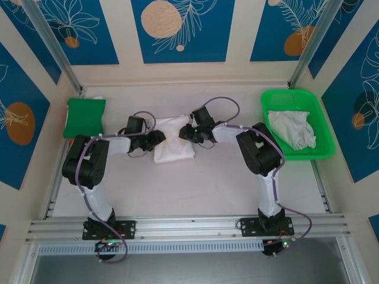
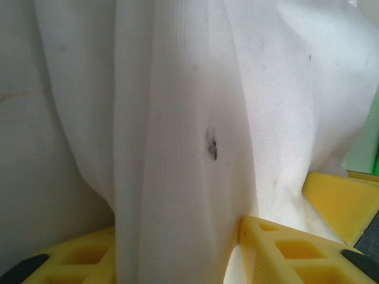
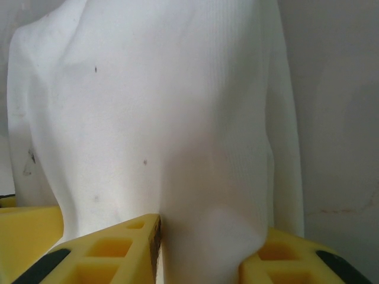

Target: Fold and stack the t-shirts

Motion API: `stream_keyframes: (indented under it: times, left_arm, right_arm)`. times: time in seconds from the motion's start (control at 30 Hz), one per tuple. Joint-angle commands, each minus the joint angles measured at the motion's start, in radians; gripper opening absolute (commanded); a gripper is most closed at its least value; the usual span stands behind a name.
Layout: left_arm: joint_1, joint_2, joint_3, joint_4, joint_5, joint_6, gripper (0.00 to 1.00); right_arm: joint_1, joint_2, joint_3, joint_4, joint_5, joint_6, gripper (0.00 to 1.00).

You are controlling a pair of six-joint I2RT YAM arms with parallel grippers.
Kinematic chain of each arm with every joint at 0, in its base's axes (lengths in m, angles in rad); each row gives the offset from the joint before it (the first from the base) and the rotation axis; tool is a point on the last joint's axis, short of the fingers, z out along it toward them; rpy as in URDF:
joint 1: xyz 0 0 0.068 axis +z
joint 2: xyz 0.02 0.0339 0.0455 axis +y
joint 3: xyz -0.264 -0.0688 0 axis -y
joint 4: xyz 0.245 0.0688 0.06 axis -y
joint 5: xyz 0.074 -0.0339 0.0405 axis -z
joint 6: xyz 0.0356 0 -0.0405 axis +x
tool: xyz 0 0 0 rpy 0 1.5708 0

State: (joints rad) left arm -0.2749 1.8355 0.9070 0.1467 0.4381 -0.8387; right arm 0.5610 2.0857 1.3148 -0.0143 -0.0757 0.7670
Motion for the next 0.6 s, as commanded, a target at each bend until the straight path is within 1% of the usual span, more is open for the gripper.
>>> stream_keyframes:
  times: [0.0,0.13,0.3,0.4,0.57]
  left_arm:
    - [-0.011,0.073,0.031,0.093,0.047,-0.019,0.42]
    - [-0.011,0.101,0.035,0.138,0.07,-0.04,0.34]
    - [-0.011,0.105,0.029,0.183,0.09,-0.059,0.16]
    - [-0.011,0.094,0.029,0.173,0.086,-0.045,0.01]
    - [-0.003,0.057,0.03,0.095,0.06,0.036,0.0]
  right_arm:
    - [0.022,0.046,0.005,-0.039,-0.054,0.012,0.34]
    - [0.022,0.048,0.01,-0.041,-0.069,0.006,0.34]
    - [0.023,0.051,0.015,-0.042,-0.079,0.004,0.34]
    - [0.023,0.048,0.017,-0.044,-0.081,0.002,0.34]
    - [0.023,0.016,0.001,-0.03,-0.074,-0.016,0.35]
